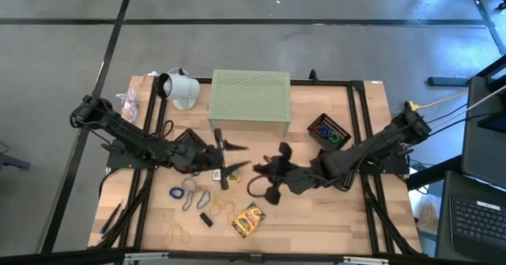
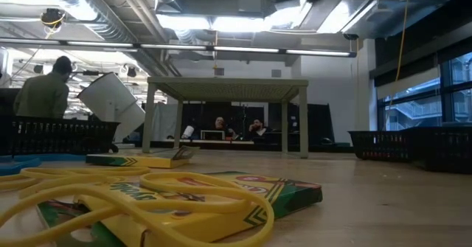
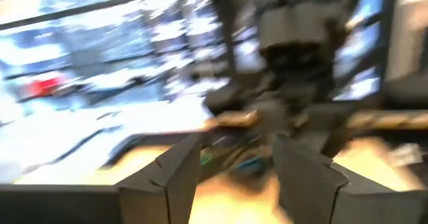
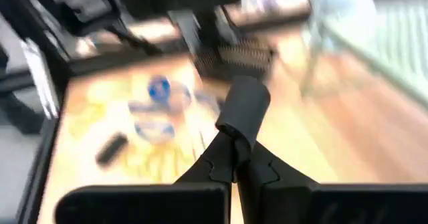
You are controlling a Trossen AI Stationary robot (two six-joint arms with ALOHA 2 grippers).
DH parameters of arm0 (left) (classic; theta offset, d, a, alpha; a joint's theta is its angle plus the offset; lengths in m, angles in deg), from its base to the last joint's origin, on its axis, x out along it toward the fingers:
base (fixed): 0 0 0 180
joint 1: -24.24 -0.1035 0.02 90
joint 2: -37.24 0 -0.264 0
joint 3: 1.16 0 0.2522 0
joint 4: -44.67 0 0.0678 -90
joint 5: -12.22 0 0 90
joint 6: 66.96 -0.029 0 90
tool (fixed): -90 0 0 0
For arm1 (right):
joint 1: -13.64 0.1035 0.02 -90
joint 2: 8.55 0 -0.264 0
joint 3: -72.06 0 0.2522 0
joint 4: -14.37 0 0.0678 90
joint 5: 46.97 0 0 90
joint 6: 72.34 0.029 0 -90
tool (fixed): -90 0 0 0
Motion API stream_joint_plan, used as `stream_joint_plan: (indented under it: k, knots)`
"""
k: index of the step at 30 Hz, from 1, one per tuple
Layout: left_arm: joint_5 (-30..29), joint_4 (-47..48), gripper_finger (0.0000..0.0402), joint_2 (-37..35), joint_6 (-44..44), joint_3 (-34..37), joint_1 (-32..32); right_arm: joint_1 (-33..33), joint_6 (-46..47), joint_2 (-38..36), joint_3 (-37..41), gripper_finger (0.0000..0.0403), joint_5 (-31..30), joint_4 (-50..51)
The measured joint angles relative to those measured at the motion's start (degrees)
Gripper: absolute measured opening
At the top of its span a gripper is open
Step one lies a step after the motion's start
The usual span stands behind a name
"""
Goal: Pick & Place Office Desk Supplies
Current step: Put the black rubber band into the bottom right black bin
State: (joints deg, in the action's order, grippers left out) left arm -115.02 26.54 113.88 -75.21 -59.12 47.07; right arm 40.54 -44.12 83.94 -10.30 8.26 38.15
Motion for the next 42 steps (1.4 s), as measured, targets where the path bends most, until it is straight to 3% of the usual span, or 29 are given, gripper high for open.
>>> stream_joint_plan:
  k: [3,6,12,17,23,30,34,38,42]
  knots:
    - [-8.22,5.42,0.0192,0.0,0.49,0.0,0.0,-0.46,10.44,-2.35,0.0,0.0003,2.69,13.05]
    - [-12.32,11.09,0.0193,0.0,3.68,0.0,0.0,-0.47,20.83,-3.76,0.0,0.0003,6.83,25.52]
    - [-11.31,18.97,0.0193,0.0,10.94,0.0,0.0,-0.45,40.31,-4.22,0.0,0.0003,17.11,49.28]
    - [-6.14,20.1,0.0193,0.0,15.11,0.0,0.0,-0.51,49.7,-4.2,0.0,0.0002,23.25,61.17]
    - [-0.18,20.13,0.0193,0.0,16.06,0.0,1.54,-0.51,53.88,-4.2,1.62,0.0003,28.45,63.24]
    - [0.99,20.15,0.0193,0.0,16.08,0.0,5.57,-0.99,54.06,-4.2,7.78,0.0014,31.7,63.32]
    - [0.96,20.15,0.0193,-0.03,16.09,0.0,7.51,-1.1,56.54,-4.2,9.69,0.0021,30.44,63.3]
    - [0.49,20.85,0.0194,-0.09,16.96,0.0,8.67,-1.1,56.84,-4.2,9.88,0.0051,30.12,63.23]
    - [0.48,27.31,0.0194,-0.09,22.65,0.0,9.03,-1.1,56.77,-4.2,9.88,0.0099,29.27,63.19]
